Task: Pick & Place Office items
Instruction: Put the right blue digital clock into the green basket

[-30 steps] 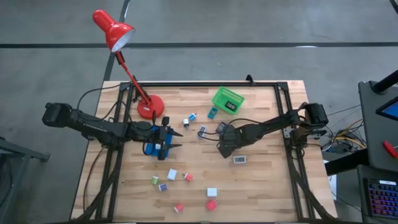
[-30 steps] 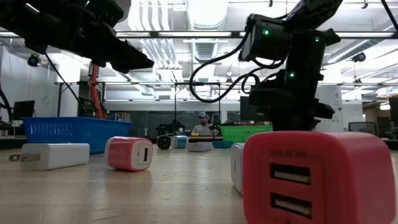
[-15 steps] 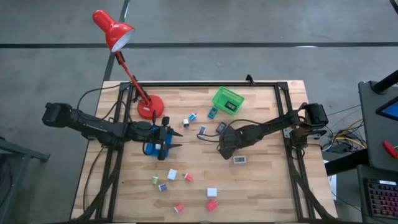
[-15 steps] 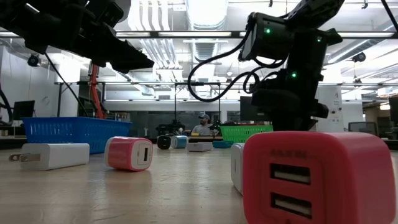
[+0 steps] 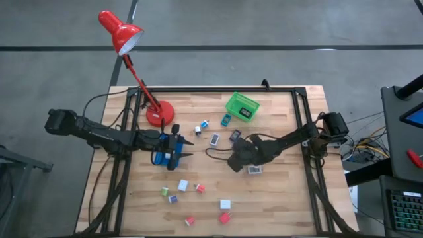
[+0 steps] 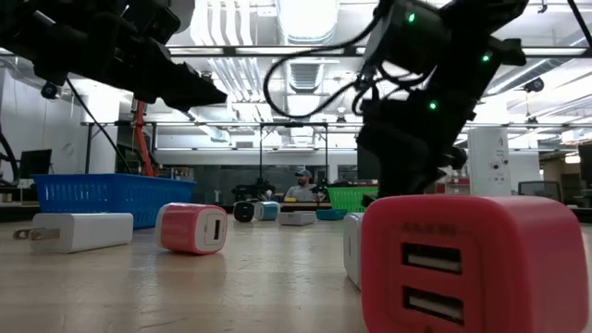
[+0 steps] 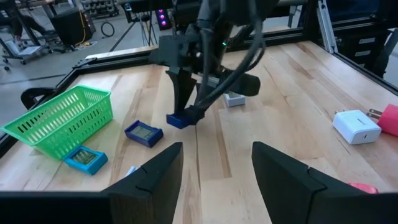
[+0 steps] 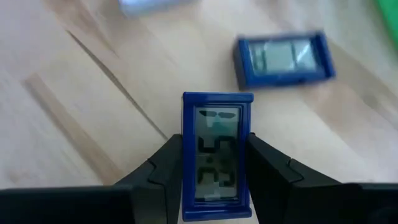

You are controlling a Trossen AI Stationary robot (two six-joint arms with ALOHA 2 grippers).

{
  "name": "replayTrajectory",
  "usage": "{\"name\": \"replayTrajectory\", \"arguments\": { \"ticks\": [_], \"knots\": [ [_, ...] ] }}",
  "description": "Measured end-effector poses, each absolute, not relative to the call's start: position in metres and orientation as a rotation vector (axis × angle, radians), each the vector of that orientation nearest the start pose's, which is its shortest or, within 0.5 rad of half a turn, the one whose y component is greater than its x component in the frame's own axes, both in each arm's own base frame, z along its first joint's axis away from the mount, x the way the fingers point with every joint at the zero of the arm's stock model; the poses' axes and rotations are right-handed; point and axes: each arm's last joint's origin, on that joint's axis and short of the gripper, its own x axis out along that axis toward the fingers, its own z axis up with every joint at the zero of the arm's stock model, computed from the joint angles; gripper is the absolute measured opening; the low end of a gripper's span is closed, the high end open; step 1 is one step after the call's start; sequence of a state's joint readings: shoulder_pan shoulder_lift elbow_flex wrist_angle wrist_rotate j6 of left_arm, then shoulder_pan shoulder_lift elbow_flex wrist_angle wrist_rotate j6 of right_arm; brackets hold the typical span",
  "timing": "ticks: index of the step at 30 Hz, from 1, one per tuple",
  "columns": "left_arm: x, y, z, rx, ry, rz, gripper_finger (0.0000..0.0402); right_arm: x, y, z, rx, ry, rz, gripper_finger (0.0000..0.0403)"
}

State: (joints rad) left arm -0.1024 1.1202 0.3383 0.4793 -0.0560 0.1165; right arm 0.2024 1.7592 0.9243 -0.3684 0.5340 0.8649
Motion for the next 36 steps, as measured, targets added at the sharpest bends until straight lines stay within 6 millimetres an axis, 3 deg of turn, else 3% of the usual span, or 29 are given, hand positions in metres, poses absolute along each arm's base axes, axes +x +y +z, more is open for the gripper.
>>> {"name": "replayTrajectory", "arguments": {
  "ticks": [9,17,27,36],
  "knots": [
    [0.213,-0.020,0.184,0.142,0.283,-0.064,0.0195,0.319,0.054,0.144,0.119,0.694,-0.743,0.0126],
    [0.213,-0.020,0.184,0.149,0.276,-0.064,0.0195,0.316,0.051,0.136,0.031,0.507,-0.748,0.0126],
    [0.213,-0.021,0.185,0.146,0.268,-0.080,0.0195,0.292,0.019,0.115,0.034,0.362,-0.802,0.0126],
    [0.213,-0.021,0.185,0.145,0.267,-0.083,0.0195,0.282,-0.011,0.121,-0.005,0.279,-0.833,0.0126]
  ]
}}
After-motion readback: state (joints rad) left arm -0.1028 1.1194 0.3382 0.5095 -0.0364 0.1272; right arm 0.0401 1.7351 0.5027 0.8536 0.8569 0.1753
